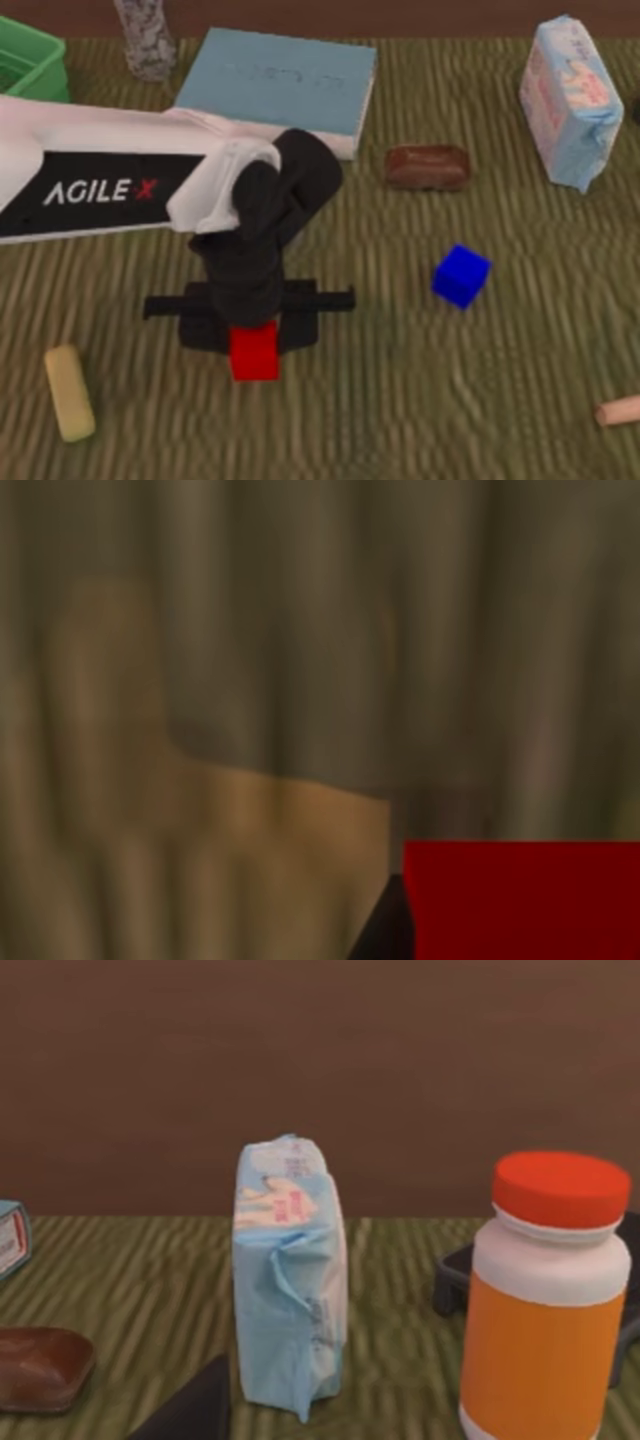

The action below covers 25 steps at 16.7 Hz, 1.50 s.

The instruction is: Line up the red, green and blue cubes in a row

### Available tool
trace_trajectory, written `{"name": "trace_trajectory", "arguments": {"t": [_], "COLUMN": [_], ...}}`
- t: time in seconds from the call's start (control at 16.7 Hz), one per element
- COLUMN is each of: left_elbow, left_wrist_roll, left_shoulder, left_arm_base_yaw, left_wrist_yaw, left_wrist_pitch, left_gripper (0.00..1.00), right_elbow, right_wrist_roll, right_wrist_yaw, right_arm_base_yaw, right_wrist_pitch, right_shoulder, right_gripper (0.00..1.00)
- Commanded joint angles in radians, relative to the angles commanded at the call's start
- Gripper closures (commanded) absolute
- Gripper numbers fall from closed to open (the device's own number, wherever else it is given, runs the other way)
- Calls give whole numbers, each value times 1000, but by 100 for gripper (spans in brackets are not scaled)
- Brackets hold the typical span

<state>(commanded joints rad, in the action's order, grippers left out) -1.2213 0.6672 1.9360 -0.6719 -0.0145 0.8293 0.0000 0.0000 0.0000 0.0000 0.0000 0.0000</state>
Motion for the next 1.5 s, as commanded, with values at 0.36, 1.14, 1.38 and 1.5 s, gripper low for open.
{"name": "trace_trajectory", "arguments": {"t": [0.36,1.14,1.38,1.5], "left_elbow": [0,0,-50,-95], "left_wrist_roll": [0,0,4,7], "left_shoulder": [0,-1,-23,-49], "left_arm_base_yaw": [0,2,5,10], "left_wrist_yaw": [0,0,-1,-1], "left_wrist_pitch": [0,0,73,152], "left_gripper": [32,0,0,0], "right_elbow": [0,0,0,0], "right_wrist_roll": [0,0,0,0], "right_wrist_yaw": [0,0,0,0], "right_arm_base_yaw": [0,0,0,0], "right_wrist_pitch": [0,0,0,0], "right_shoulder": [0,0,0,0], "right_gripper": [0,0,0,0]}}
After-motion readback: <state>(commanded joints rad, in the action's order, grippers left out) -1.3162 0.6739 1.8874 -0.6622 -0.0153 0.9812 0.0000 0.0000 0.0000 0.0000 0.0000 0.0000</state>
